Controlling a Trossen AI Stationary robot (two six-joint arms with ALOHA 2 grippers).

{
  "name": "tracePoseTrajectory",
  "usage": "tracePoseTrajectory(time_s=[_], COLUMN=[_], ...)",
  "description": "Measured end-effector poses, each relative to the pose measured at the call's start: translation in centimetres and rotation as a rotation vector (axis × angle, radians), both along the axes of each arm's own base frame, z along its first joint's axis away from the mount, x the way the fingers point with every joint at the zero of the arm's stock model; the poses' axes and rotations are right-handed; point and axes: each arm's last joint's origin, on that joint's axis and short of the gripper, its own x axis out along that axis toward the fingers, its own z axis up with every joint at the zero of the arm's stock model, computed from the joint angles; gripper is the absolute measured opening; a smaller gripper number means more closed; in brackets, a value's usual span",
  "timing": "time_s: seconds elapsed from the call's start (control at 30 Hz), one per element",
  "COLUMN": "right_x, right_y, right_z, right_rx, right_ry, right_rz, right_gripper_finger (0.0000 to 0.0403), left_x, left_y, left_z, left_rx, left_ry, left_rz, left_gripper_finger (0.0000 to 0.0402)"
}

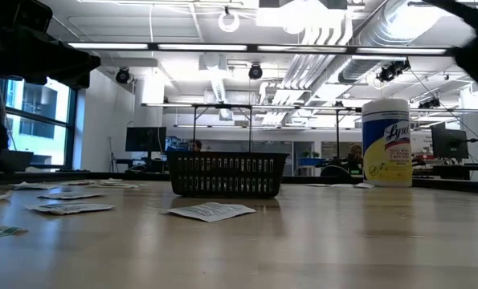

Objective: Pick & Place First Aid Supplies
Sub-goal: Put the bandage into the bottom black basket

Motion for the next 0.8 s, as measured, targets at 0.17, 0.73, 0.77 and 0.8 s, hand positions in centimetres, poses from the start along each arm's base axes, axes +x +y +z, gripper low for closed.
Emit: tracePoseTrajectory(time_s=[0.17,0.73,0.77,0.8], right_x=[0.1,0.6,0.8,1.1], right_y=[-0.3,-0.7,-1.0,-1.2], right_z=[0.9,1.8,1.8,1.8], right_rx=[-0.029,-0.105,-0.119,-0.13], right_ry=[0.041,-0.015,-0.029,-0.046], right_rz=[0.016,0.071,0.069,0.07], right_gripper_finger=[0.0002,0.0001,0.0001,0.0001], left_x=[0.0,0.0,0.0,0.0], left_y=[0.0,0.0,0.0,0.0], left_z=[0.0,0.0,0.0,0.0], left_rx=[0.0,0.0,0.0,0.0], left_ry=[0.0,0.0,0.0,0.0], left_rz=[0.0,0.0,0.0,0.0], left_gripper_finger=[0.0092,0.0092,0.0092,0.0092])
